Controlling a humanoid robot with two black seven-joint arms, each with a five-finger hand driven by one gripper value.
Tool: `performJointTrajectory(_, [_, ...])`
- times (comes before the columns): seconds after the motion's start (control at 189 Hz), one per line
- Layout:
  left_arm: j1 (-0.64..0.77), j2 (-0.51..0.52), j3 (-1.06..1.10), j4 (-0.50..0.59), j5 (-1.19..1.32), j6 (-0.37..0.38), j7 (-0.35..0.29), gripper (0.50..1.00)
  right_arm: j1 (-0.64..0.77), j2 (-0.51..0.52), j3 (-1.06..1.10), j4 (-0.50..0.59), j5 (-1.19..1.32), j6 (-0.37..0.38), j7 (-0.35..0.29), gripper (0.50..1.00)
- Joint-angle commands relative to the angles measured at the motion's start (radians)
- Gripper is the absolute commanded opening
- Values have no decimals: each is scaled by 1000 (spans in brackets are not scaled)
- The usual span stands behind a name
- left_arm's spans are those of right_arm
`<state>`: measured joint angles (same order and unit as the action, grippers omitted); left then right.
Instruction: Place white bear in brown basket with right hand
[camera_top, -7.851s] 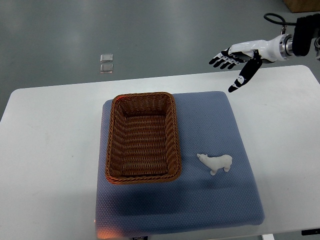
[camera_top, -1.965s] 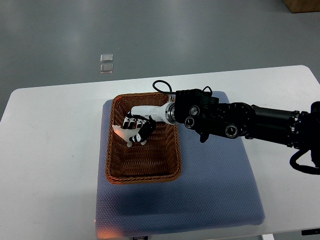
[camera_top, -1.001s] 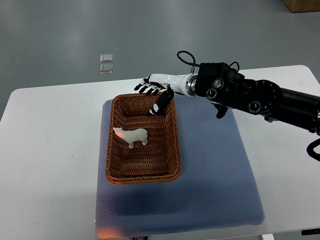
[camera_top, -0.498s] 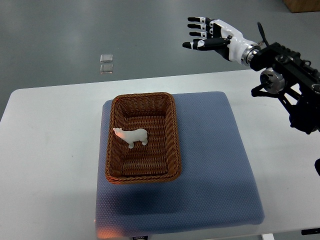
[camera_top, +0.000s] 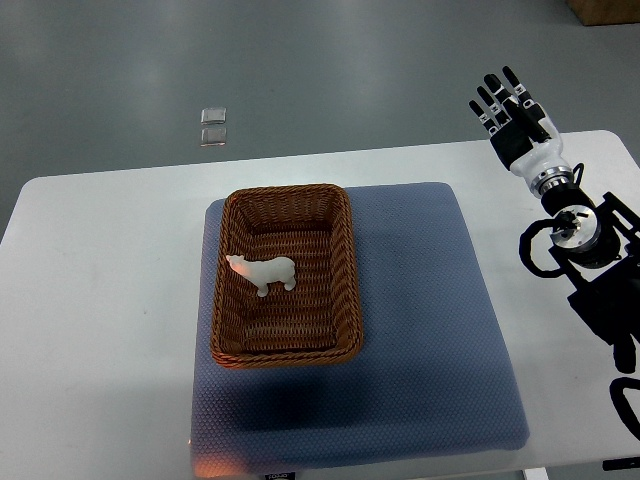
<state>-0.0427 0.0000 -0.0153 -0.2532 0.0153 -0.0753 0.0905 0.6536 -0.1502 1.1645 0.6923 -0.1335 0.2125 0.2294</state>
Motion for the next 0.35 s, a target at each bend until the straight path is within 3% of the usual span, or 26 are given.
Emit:
performJointTrajectory(0.0, [1,0,0,2,0,0,0,1000,-3,11,1,-7,11,34,4,924])
performJointTrajectory(0.35, [0,0,1,-3,0,0,0,1000,-5,15,-2,-5,11,44,4,924])
